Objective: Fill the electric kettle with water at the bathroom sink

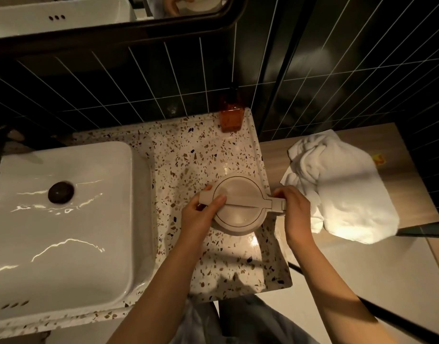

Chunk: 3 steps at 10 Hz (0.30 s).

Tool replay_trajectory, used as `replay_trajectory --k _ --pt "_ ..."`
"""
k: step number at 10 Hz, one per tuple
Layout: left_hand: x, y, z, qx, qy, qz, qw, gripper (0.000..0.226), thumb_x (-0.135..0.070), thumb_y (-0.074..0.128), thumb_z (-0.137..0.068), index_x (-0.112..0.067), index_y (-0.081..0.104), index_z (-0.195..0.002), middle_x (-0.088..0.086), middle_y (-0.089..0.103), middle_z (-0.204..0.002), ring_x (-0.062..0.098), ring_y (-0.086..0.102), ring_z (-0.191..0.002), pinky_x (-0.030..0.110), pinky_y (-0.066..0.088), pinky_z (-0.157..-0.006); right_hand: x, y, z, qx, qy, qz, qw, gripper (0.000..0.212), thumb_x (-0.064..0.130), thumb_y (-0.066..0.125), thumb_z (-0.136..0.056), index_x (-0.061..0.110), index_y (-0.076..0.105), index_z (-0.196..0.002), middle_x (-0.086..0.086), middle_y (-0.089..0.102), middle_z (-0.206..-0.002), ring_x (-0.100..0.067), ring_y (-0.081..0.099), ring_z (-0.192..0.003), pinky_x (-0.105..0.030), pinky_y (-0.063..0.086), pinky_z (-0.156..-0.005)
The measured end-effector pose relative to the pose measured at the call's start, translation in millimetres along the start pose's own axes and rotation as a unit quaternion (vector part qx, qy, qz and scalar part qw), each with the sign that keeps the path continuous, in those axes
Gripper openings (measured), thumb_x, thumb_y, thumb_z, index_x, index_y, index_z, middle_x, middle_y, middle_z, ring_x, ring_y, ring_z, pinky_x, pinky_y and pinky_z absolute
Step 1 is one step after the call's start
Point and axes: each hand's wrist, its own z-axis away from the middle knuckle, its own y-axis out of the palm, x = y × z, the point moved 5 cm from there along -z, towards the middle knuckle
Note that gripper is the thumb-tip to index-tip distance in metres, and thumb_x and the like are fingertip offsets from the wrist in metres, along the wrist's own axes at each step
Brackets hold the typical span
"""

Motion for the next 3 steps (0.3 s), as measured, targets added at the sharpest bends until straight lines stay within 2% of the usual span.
replay_trajectory --k 1,2,3 --pt "-3 3 6 -0.019 0.010 -0.022 1.000 0.049 -0.030 0.082 -0.075 -0.020 0.068 -0.121 -0.003 0.074 -0.112 0.007 0.070 -0.095 0.014 0.055 -0.069 7 -7 7 -0.018 -0.011 0.042 0.999 0.033 0.018 0.038 -0.090 0.008 0.069 -0.093 -0.001 0.070 -0.091 -0.018 0.064 -0.088 -0.034 0.049 -0.081" --pt "-3 1 11 -0.025 0.015 -0.038 0.999 0.040 -0.030 0.077 -0.081 -0.020 0.067 -0.119 -0.004 0.072 -0.111 0.010 0.067 -0.101 0.022 0.056 -0.078 15 -16 18 -0.027 -0.043 0.077 0.996 0.038 0.026 0.037 -0.091 0.014 0.068 -0.110 0.003 0.069 -0.106 -0.010 0.062 -0.100 -0.026 0.048 -0.090" --pt "-9 -5 19 -0.021 0.030 -0.067 0.997 0.033 -0.023 0.072 -0.087 -0.019 0.065 -0.118 -0.008 0.069 -0.107 0.010 0.065 -0.101 0.027 0.055 -0.083 17 -25 32 -0.039 -0.048 0.122 0.991 0.038 0.024 0.043 -0.096 0.015 0.059 -0.129 0.003 0.060 -0.122 -0.011 0.055 -0.110 -0.017 0.040 -0.089"
